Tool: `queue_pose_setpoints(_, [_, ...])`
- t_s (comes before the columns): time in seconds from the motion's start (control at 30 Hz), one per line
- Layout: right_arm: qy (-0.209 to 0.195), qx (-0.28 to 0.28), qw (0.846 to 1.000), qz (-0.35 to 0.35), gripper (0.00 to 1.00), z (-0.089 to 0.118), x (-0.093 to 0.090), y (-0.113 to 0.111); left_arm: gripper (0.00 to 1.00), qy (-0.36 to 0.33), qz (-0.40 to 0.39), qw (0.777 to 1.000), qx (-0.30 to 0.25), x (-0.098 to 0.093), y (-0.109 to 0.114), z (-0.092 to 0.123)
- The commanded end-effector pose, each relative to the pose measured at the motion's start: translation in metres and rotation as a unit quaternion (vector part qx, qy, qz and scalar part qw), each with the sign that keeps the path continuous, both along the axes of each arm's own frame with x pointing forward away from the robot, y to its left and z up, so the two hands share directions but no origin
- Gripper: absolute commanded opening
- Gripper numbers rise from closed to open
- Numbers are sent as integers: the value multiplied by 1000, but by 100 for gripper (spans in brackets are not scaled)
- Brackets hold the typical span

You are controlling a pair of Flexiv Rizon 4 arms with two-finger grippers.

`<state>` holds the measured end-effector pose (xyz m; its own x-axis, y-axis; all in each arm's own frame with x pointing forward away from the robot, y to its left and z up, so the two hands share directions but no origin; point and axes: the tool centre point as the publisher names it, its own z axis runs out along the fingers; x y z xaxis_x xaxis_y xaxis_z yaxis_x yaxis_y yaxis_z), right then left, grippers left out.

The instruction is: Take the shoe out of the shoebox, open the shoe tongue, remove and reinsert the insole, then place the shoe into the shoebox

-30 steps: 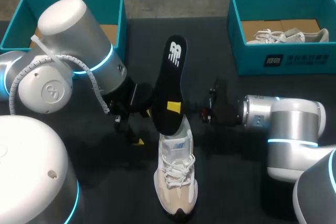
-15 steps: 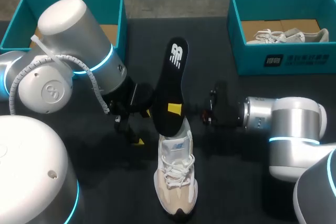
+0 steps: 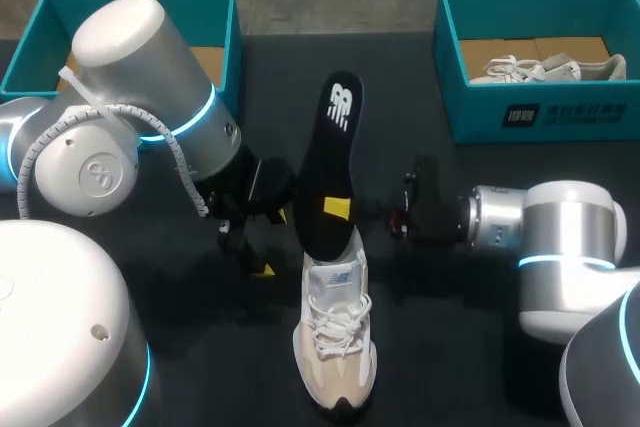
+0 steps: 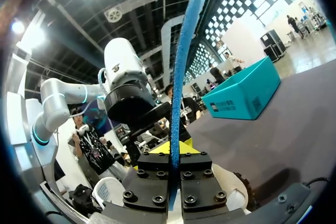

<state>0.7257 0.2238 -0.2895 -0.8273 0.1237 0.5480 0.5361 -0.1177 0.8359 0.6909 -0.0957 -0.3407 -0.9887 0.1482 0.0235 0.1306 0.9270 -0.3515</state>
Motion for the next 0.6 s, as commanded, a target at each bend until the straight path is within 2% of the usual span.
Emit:
queue_pose_setpoints(0.03, [0,-2,1000,0,0,2,-1,-2,100,-1,0,1000,1,-1,-1,-2])
queue_pose_setpoints(0.6, [2,-8,1000,12,0,-3,-4,-3,100,-1,0,1000,1,-1,-1,-2])
